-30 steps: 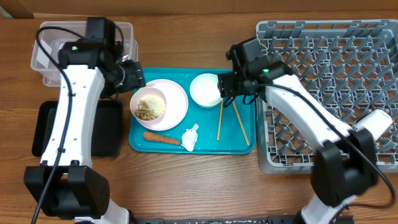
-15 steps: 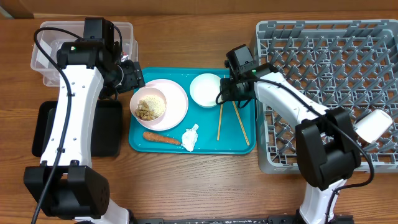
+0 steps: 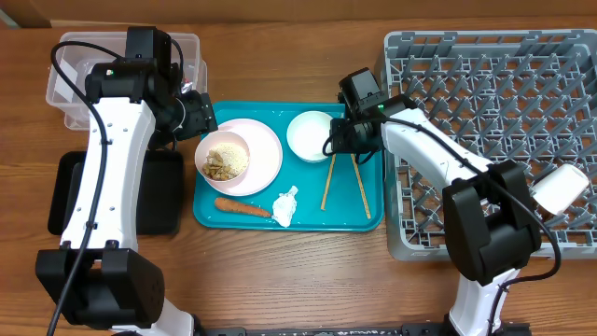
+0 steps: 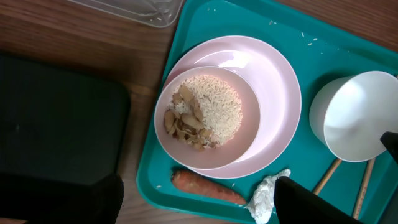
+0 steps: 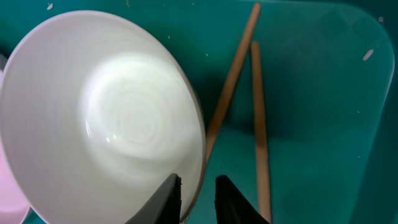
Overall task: Sort waste into correct bins and load items into the dishwasher
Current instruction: 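Lift the white bowl and carry it into the dish rack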
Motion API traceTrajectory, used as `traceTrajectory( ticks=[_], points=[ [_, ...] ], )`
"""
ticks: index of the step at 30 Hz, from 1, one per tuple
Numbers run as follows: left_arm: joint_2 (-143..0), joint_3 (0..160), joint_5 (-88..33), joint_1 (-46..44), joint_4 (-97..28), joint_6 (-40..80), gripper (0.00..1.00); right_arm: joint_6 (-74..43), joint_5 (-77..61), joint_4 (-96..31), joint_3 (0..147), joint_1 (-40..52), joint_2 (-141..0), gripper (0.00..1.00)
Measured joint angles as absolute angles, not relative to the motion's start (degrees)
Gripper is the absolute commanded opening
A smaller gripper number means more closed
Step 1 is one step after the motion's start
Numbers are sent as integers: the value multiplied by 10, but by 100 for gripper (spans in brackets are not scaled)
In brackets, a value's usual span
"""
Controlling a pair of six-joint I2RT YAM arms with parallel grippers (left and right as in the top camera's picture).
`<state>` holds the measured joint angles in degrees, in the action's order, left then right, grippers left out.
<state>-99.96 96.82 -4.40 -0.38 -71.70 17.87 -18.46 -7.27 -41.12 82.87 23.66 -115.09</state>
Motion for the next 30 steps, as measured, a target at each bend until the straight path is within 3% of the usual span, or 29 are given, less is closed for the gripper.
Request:
traceTrajectory(
  ticks=[8, 23, 30],
  points=[
    [-1000, 968, -44, -4, -719, 178, 79, -198, -73, -408, 828, 237, -1151, 4],
    [-1000, 968, -44, -4, -720, 179, 80, -183, -70, -454, 856, 237, -1140, 4],
    [-1000, 968, -44, -4, -717, 178, 80, -137, 87, -489, 926, 230, -969, 4]
  ],
)
